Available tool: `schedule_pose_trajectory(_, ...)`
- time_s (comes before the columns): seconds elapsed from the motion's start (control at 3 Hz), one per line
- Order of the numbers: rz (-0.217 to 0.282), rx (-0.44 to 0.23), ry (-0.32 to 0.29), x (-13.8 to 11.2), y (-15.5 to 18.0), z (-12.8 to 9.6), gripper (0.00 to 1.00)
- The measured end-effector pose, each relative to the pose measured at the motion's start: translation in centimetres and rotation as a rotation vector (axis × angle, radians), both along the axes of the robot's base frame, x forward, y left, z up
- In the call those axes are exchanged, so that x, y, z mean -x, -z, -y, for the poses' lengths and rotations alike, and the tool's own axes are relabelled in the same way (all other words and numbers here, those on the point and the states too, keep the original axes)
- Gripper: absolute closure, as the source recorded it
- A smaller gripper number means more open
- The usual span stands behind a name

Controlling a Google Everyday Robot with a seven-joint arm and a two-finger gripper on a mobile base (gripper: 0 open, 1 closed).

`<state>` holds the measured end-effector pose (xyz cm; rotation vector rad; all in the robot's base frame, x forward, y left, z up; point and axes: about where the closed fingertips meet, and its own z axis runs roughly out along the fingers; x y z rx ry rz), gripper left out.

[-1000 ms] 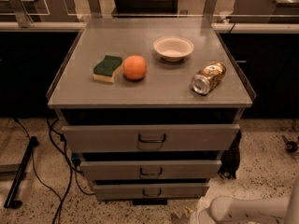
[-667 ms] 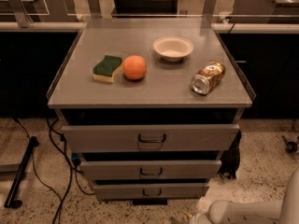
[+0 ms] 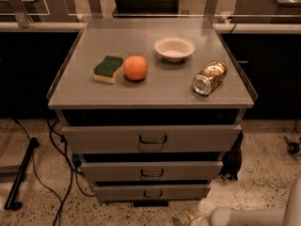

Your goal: Open bottom drawer

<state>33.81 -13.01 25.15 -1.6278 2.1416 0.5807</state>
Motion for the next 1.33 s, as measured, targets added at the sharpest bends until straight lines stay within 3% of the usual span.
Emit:
schedule_pose_trajectory(0.67, 0.202, -0.029, -0.023, -3.8, 2.3, 0.2, 0.0)
schedule_pose_trajectory(1.33, 0.226, -0.021, -0.022, -4.3, 3.3, 0.2, 0.0)
